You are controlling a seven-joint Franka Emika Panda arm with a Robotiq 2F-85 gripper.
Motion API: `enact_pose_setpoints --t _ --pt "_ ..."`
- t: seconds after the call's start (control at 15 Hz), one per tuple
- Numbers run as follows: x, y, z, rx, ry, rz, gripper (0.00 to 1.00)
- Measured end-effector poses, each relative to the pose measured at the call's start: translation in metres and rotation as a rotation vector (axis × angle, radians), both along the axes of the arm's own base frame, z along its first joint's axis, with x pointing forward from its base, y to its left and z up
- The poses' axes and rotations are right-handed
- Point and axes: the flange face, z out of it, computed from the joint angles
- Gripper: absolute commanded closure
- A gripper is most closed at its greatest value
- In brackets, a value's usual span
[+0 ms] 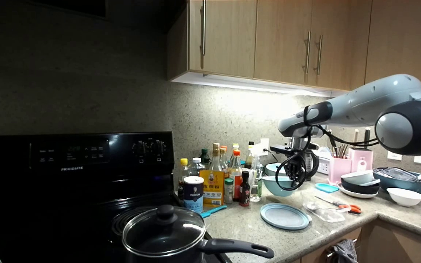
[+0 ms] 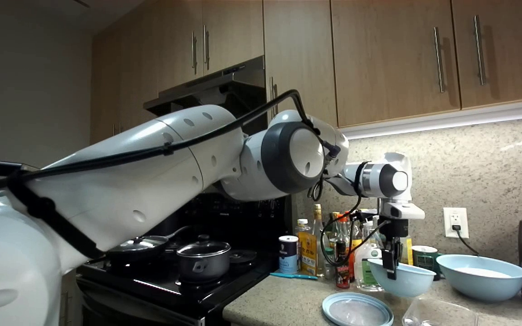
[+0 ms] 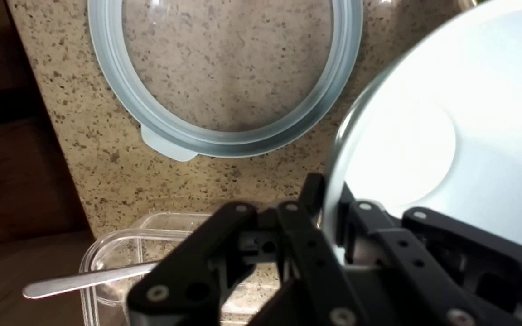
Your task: Move the glass bowl to the right and the clear bowl to the left
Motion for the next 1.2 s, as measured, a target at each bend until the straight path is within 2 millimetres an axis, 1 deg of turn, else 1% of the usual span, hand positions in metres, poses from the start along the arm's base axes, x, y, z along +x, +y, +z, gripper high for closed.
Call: enact_pose_setpoints --t 0.07,0.13,0.27,0.47,0.6,0.8,0.93,1.2 --pt "0.0 -0.001 -0.001 0.003 0.009 0.002 0.69" --pt "0.0 -0.001 -0.001 0.005 0.017 0.003 0.66" --pt "0.001 -0.002 -0.002 0.009 0.029 0.006 0.55" --pt "0.002 -0.002 0.001 0.01 0.035 0.01 0.34" --pt "0.002 -0.002 0.005 0.01 0.034 0.011 0.23" --pt "-0.004 -0.005 0.011 0.018 0.075 0.003 0.03" --pt "-0.013 -0.007 0.017 0.019 0.132 0.002 0.0" --pt "-0.034 -0.02 0.033 0.007 0.241 -0.035 0.0"
